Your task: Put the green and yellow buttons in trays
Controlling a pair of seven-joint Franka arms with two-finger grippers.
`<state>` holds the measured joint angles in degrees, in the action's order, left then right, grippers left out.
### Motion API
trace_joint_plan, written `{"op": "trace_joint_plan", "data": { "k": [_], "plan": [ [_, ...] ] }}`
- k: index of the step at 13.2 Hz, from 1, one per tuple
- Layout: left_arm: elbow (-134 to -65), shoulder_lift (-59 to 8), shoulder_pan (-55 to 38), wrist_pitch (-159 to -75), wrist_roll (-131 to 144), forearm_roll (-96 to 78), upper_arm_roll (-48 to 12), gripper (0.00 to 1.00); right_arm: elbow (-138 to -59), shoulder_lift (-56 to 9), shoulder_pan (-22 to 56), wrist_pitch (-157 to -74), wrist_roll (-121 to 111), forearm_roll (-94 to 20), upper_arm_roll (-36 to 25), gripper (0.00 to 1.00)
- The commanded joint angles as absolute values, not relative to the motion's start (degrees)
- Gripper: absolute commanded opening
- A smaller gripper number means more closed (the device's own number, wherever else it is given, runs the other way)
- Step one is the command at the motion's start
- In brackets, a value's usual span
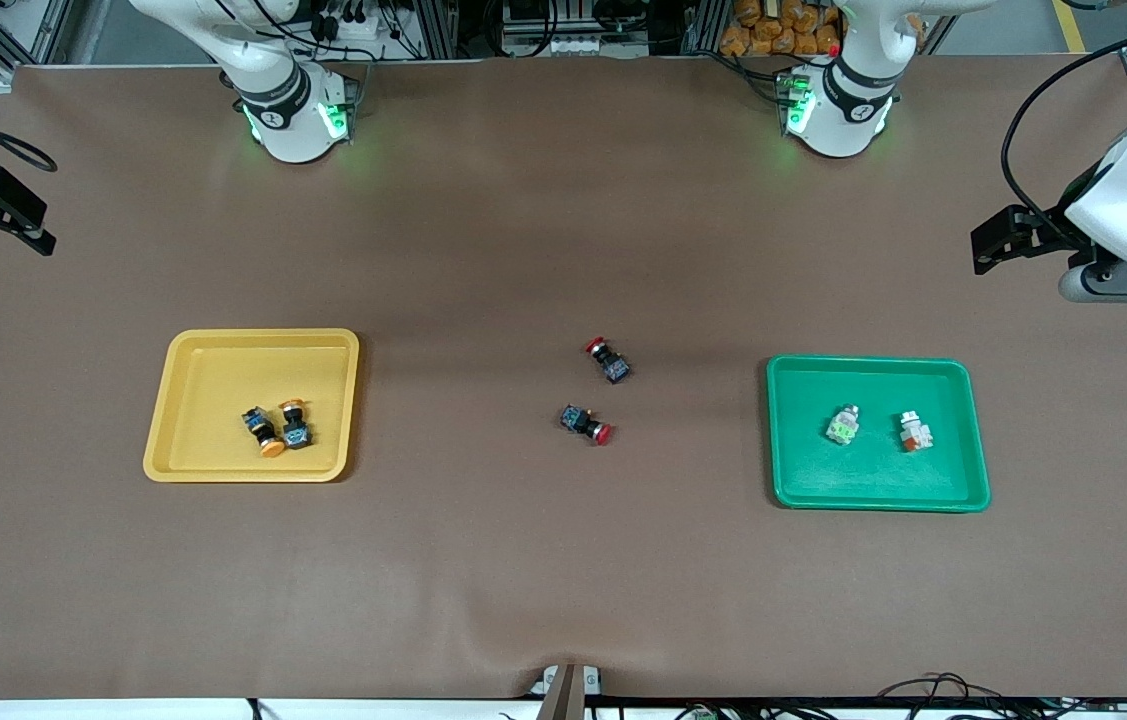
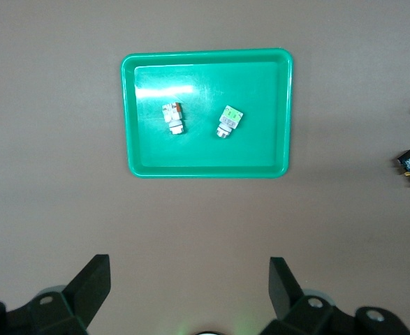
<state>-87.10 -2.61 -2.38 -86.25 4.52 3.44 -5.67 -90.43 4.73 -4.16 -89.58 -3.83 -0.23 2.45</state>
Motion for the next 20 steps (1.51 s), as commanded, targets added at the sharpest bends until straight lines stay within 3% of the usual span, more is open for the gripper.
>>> {"op": "trace_joint_plan", "data": {
  "k": [1,13,14,16,17,20],
  "plan": [
    [-86.13,-3.08,-2.72,-85.61,5.36,3.43,-5.71,1.0,-89.91,5.01,-4.92,-88.86,-4.48,0.0,2.72,0.83],
    [-86.48,-3.16,-3.87,-85.52,4.75,3.43,-5.71,1.0,-89.83,4.83,-3.87,-86.22,-4.48,0.17,2.2,0.85],
    [-86.4,-3.16,-3.78,-85.52,4.66,3.43,-5.71,1.0,-89.82,4.92,-3.08,-86.05,-4.31,0.26,1.68,0.85],
    [-86.48,-3.16,-3.78,-85.52,4.57,3.34,-5.71,1.0,-89.65,4.92,4.79,-85.69,-4.13,0.26,-6.63,0.86],
    [-86.48,-3.16,-3.69,-85.52,4.57,3.34,-5.71,1.0,-89.74,4.83,5.53,-85.78,-4.04,0.18,-7.81,0.86],
    [-86.48,-3.16,-3.69,-85.52,4.57,3.34,-5.71,1.0,-89.74,4.83,3.44,-85.87,-3.96,0.17,-5.46,0.86]
  ]
}}
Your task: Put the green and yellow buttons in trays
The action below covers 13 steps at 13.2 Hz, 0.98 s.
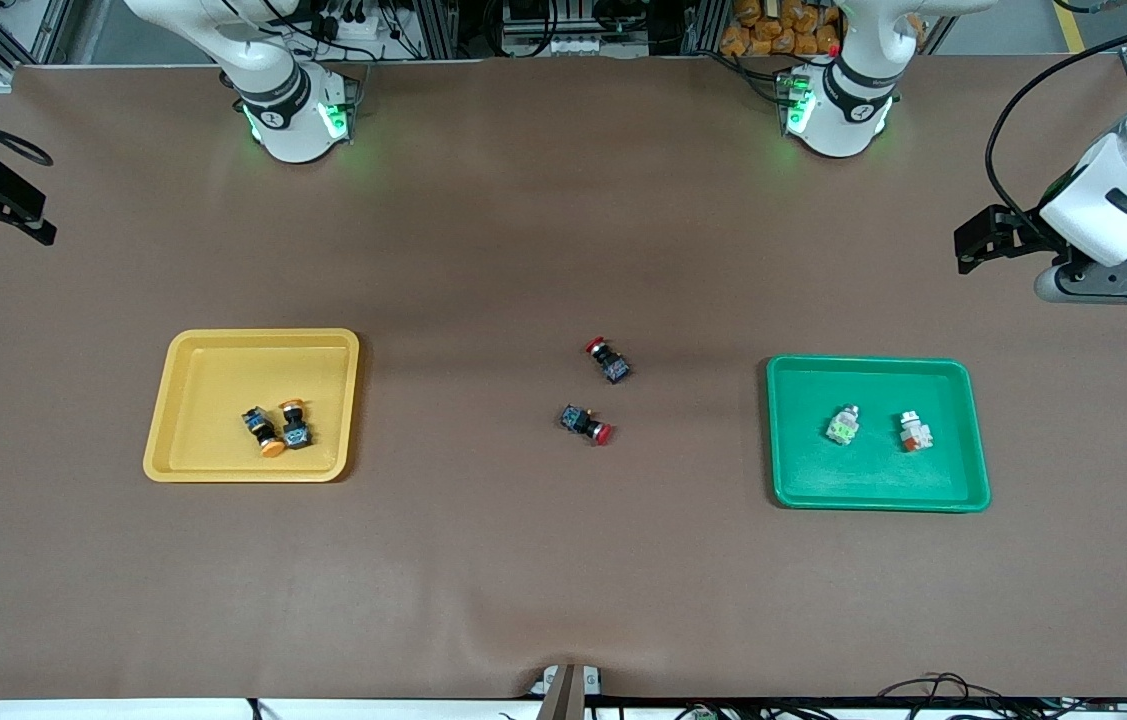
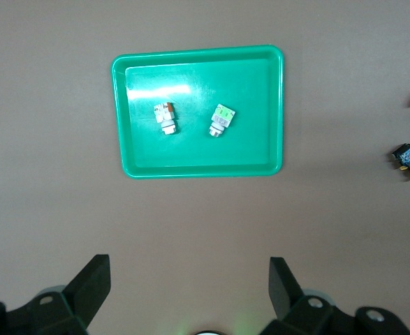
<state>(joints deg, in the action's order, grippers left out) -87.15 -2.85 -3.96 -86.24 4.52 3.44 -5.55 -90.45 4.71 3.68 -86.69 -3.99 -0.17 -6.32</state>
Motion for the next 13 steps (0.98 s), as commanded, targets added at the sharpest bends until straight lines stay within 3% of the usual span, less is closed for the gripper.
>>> {"op": "trace_joint_plan", "data": {
  "k": [1,4,13],
  "plan": [
    [-86.48,-3.16,-3.69,-85.52,4.57,3.34,-5.71,1.0,-89.74,4.83,2.82,-86.04,-3.87,0.18,-5.01,0.86],
    [-86.48,-3.16,-3.78,-85.52,4.57,3.34,-5.71,1.0,-89.74,4.66,-3.85,-86.13,-3.87,0.17,2.26,0.86],
    [-86.13,-2.9,-3.96,-85.52,5.1,3.34,-5.71,1.0,-89.56,4.57,-3.78,-86.31,-3.78,0.35,2.55,0.86]
  ]
}}
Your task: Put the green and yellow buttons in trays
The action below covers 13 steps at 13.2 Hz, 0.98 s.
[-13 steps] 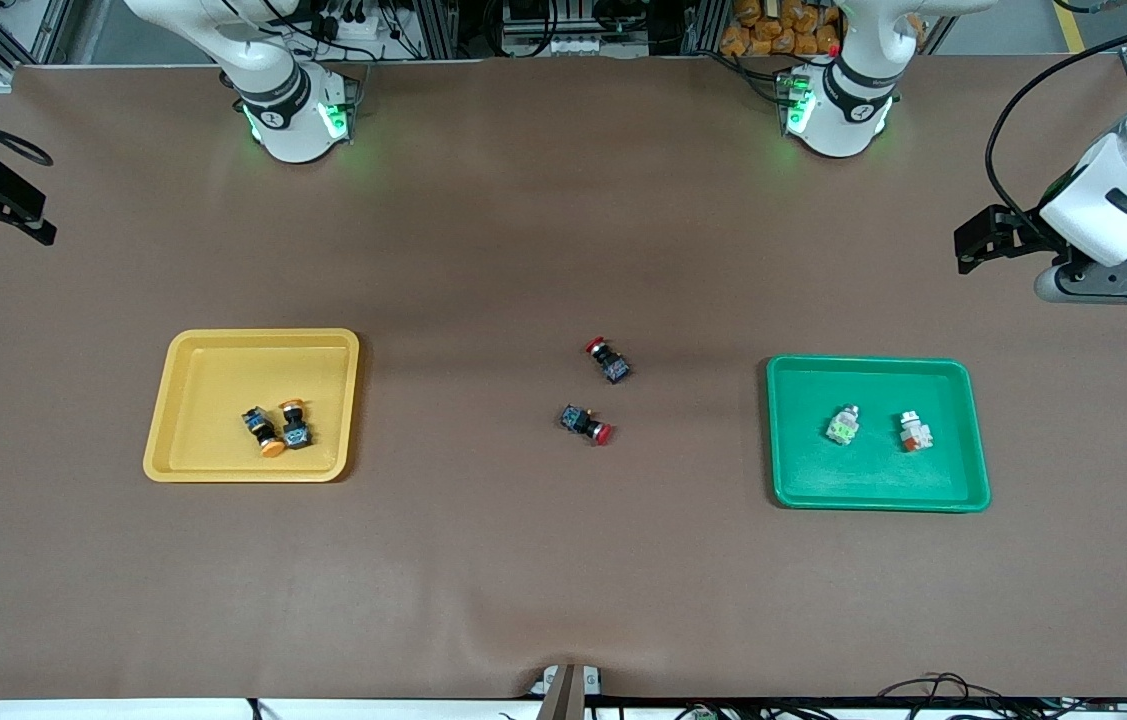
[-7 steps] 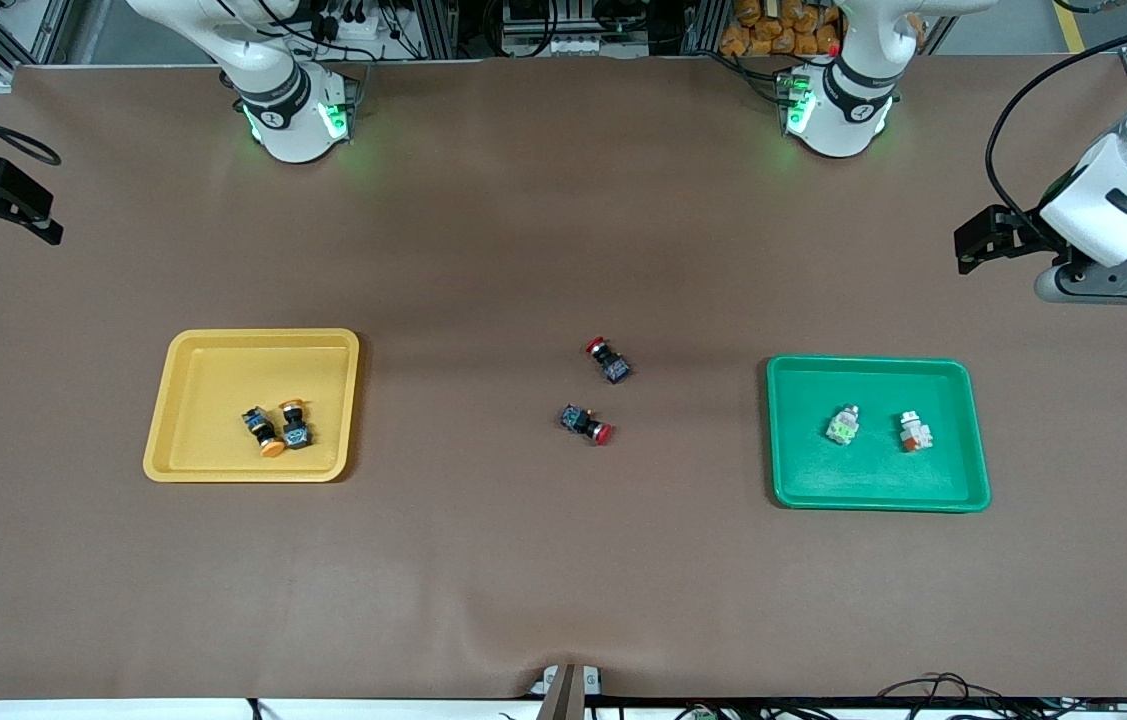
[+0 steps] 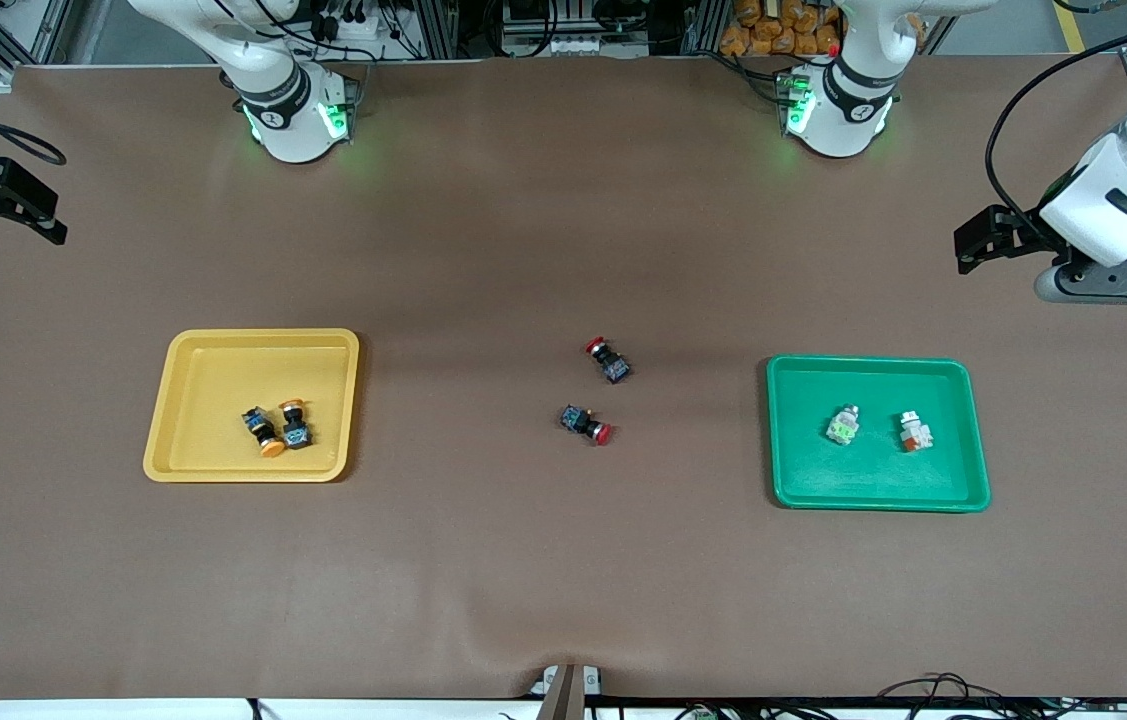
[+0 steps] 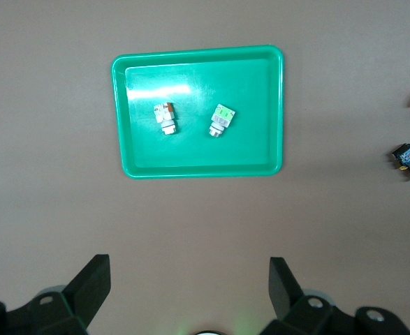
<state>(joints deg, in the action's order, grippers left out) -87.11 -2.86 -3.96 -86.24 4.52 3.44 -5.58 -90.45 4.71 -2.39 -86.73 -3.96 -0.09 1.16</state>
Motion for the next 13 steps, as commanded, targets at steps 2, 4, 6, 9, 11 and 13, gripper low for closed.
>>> {"op": "trace_joint_plan", "data": {
  "k": [2,4,6,9,11,13],
  "plan": [
    [-86.13,-2.99,-3.96,-85.52,5.1,3.34,-5.71,1.0,-89.65,4.57,-3.96,-86.14,-4.04,0.35,2.37,0.86],
    [-86.13,-2.99,-3.78,-85.52,5.1,3.34,-5.71,1.0,-89.21,3.53,-1.25,-85.43,-3.78,0.44,-0.33,0.87],
    [-86.13,-2.99,-3.78,-85.52,5.1,3.34,-5.71,1.0,-86.94,2.47,4.81,-83.94,-3.78,0.35,-6.48,0.87],
    [-86.13,-2.99,-3.78,-85.52,5.1,3.34,-5.71,1.0,-86.49,2.2,5.27,-83.76,-3.69,0.35,-6.59,0.87],
    [-86.13,-3.08,-3.78,-85.52,4.92,3.34,-5.71,1.0,-86.48,2.2,5.19,-84.11,-3.6,0.35,-6.33,0.87],
    [-86.13,-2.99,-3.78,-85.61,4.83,3.34,-5.71,1.0,-86.48,2.2,5.18,-84.2,-3.6,0.44,-6.33,0.87]
  ]
}}
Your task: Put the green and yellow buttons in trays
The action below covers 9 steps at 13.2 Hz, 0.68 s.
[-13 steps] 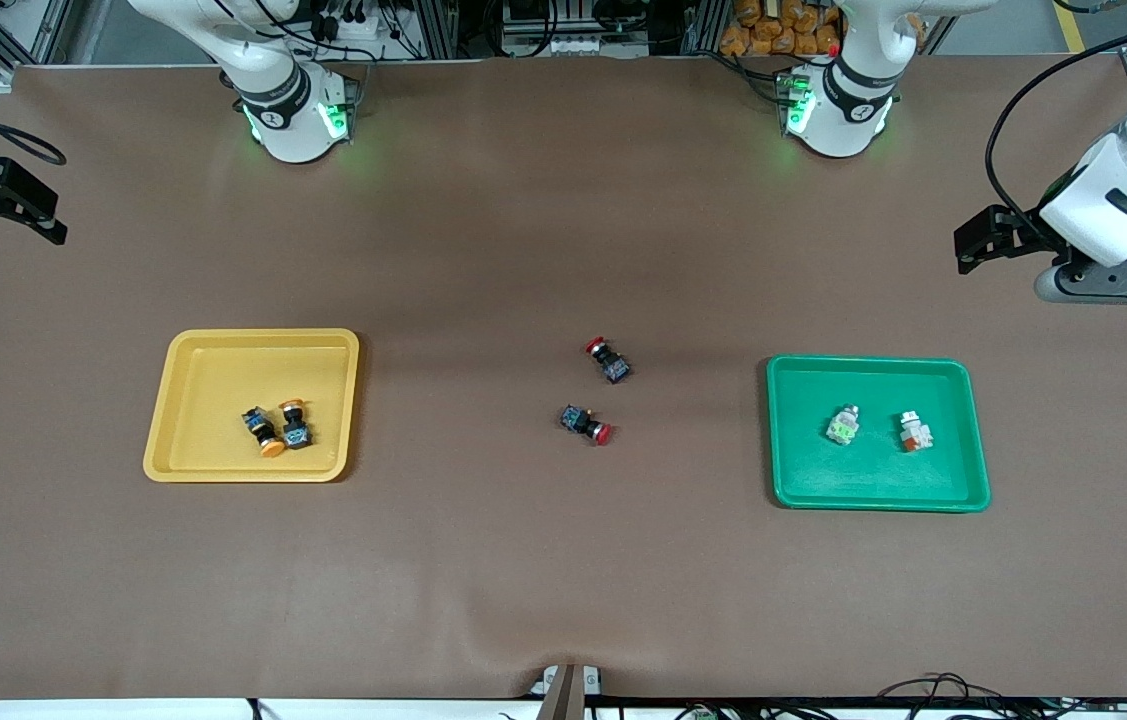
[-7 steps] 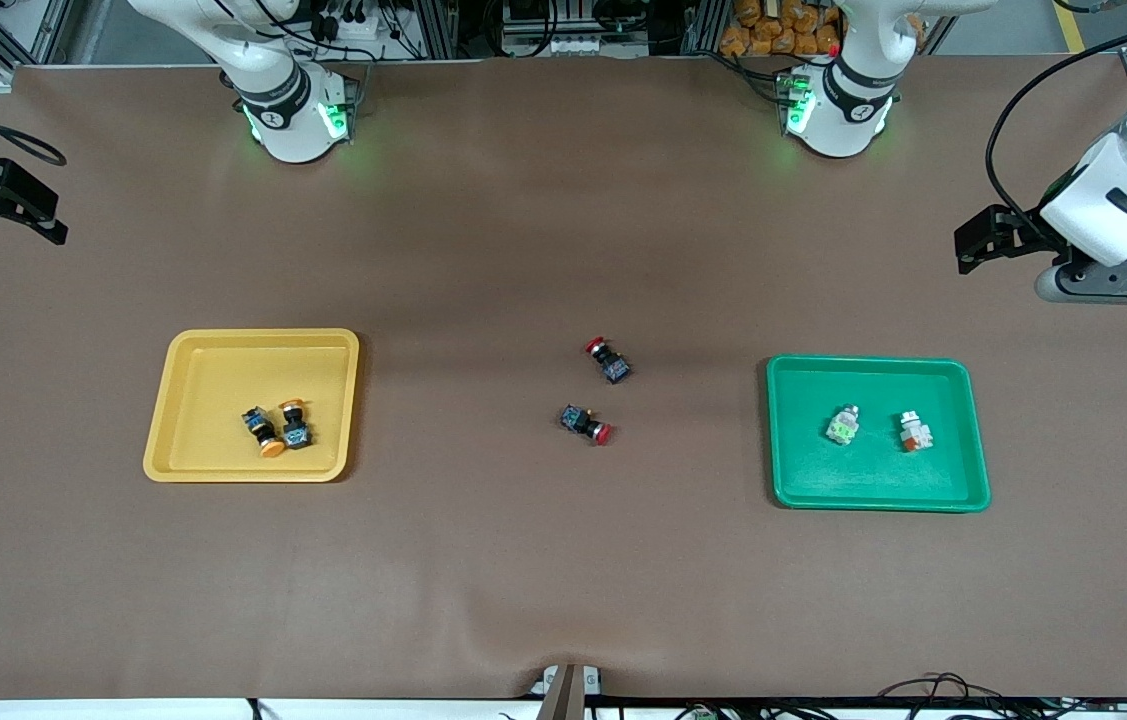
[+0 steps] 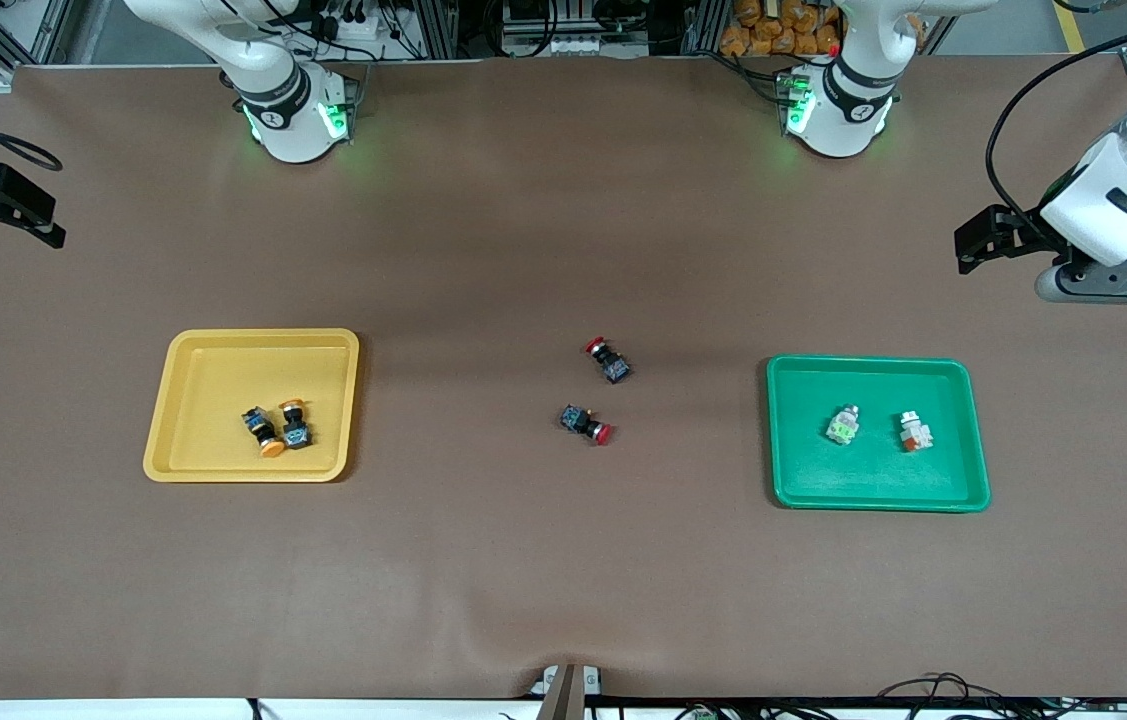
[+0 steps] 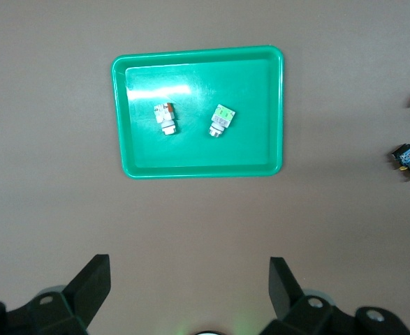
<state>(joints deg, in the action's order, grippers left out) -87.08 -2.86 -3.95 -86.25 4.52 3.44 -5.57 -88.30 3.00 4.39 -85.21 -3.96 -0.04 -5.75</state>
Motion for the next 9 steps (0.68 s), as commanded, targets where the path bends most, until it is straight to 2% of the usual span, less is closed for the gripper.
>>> {"op": "trace_joint_plan", "data": {
  "k": [1,9],
  "plan": [
    [-86.13,-3.08,-3.78,-85.61,4.83,3.34,-5.71,1.0,-86.48,2.2,5.1,-84.29,-3.6,0.44,-6.15,0.87],
    [-86.04,-3.08,-3.69,-85.96,3.69,3.43,-5.54,1.0,-86.48,2.2,5.36,-84.2,-3.25,0.44,-5.54,0.87]
  ]
}}
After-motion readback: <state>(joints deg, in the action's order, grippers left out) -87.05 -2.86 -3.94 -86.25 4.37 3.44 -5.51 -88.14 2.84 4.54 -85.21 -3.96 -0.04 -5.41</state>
